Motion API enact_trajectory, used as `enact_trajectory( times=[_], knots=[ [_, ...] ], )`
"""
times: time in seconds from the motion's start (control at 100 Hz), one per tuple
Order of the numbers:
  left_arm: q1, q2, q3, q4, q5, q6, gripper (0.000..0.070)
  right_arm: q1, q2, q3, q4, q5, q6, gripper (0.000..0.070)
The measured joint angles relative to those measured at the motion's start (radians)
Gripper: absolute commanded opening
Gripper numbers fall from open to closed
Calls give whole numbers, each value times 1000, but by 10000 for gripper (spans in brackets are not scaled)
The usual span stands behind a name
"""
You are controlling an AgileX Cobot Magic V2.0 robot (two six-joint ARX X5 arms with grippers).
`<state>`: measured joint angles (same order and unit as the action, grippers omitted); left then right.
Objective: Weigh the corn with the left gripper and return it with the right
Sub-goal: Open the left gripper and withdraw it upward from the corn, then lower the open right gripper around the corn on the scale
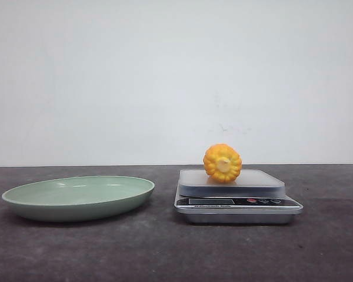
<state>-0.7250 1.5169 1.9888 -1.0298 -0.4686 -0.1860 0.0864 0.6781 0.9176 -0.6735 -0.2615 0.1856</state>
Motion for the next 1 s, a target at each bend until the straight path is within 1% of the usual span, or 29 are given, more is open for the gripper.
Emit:
enact_trajectory(
  times=[0.08, 0.22, 0.33, 0.4, 0.49, 0.59, 0.76, 0.87, 1.0],
  knots=[
    [42, -97, 0, -72, -26, 5, 478, 6, 0, 0, 0, 0, -2, 554],
    [101, -278, 0, -172, -42, 5, 469, 24, 0, 0, 4, 0, -3, 554],
    [103, -423, 0, -246, -106, 2, 461, 66, 7, 0, 8, 0, -3, 554],
    [103, -501, 0, -301, -138, -18, 424, 95, 18, 0, 23, 0, -3, 554],
    [103, -603, 1, -388, -149, -65, 424, 133, 40, 0, 45, 0, -3, 554],
    [103, -698, -23, -392, -153, -114, 425, 174, 76, 0, 74, 0, -1, 557],
    [108, -865, -172, -392, -135, -177, 431, 266, 172, 0, 132, 13, 6, 622],
    [115, -991, -298, -392, -126, -226, 431, 327, 248, 0, 167, 58, 14, 623],
    [130, -1133, -456, -392, -69, -287, 430, 388, 359, 0, 229, 84, 35, 622]
  ],
)
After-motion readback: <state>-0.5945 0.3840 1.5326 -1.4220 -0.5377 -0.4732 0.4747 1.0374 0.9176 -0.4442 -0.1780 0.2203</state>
